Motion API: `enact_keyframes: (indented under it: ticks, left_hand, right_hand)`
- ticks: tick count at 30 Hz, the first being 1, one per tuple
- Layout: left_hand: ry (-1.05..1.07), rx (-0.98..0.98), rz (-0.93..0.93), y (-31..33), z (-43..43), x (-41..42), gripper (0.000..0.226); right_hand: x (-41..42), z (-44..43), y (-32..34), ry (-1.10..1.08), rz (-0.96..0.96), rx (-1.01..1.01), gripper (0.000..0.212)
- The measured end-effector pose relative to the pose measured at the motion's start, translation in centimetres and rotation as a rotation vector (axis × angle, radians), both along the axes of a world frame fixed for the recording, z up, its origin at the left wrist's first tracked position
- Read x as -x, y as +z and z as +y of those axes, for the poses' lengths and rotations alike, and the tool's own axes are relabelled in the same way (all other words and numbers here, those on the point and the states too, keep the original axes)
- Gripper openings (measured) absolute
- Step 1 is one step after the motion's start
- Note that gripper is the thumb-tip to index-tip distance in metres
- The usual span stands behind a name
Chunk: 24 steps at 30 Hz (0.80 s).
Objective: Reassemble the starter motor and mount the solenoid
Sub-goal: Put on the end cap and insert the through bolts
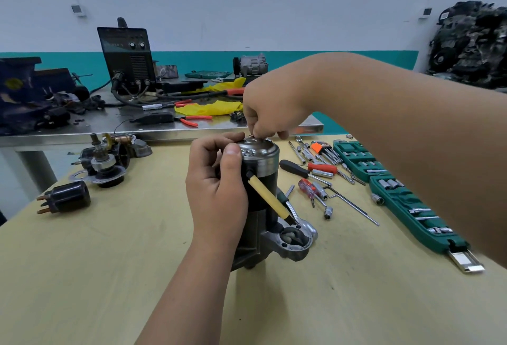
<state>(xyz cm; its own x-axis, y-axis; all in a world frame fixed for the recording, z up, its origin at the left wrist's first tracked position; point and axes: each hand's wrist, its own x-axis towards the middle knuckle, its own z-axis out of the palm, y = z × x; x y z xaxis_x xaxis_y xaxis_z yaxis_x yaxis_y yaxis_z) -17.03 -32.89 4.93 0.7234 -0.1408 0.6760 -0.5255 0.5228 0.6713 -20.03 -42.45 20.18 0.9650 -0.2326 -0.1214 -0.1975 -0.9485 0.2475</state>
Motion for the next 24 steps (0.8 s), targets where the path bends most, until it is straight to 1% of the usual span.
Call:
enact_keyframes:
  ticks: [4,7,11,13,15,16,18,20,21,22,24]
  left_hand:
    - [-0.01,-0.007,-0.011,-0.1,-0.1,0.1,0.014]
    - [0.023,-0.038,-0.021,-0.2,-0.1,0.3,0.012]
    - [0.024,-0.034,-0.016,-0.2,0.2,0.1,0.009]
    - [-0.003,-0.027,-0.013,-0.3,0.5,0.1,0.008]
    - [-0.008,-0.042,-0.02,-0.3,0.7,0.2,0.016]
    - [-0.015,-0.061,-0.015,-0.3,0.8,0.2,0.021]
    - [-0.09,-0.136,0.036,-0.4,1.3,-0.5,0.035]
    - [-0.252,-0.302,0.111,-0.4,1.9,-1.4,0.052]
    - [-0.341,-0.386,0.143,-0.5,2.1,-1.7,0.055]
    - [-0.411,-0.44,0.163,-0.6,2.3,-1.9,0.053]
    - [-0.445,-0.46,0.169,-0.8,2.3,-1.9,0.048]
  right_hand:
    - [0.4,-0.4,-0.4,-0.03,0.003,0.062,0.03]
    - [0.5,-0.6,-1.1,-0.03,-0.018,0.082,0.036]
    - [0.9,-0.5,-0.9,0.046,-0.103,0.098,0.031]
    - [1.0,-0.1,-0.5,0.074,-0.086,0.071,0.025]
    - [1.0,0.2,-0.4,0.085,-0.061,0.084,0.024]
    - [0.9,0.2,-0.4,0.087,-0.06,0.109,0.027]
    - [0.8,0.2,-0.7,0.083,-0.062,0.152,0.035]
    - [0.7,0.1,-1.1,0.08,-0.065,0.175,0.038]
    - [0.8,0.1,-1.2,0.085,-0.077,0.175,0.039]
    - [0.8,0.2,-1.4,0.095,-0.097,0.169,0.038]
    - [0.9,0.2,-1.4,0.117,-0.137,0.139,0.035]
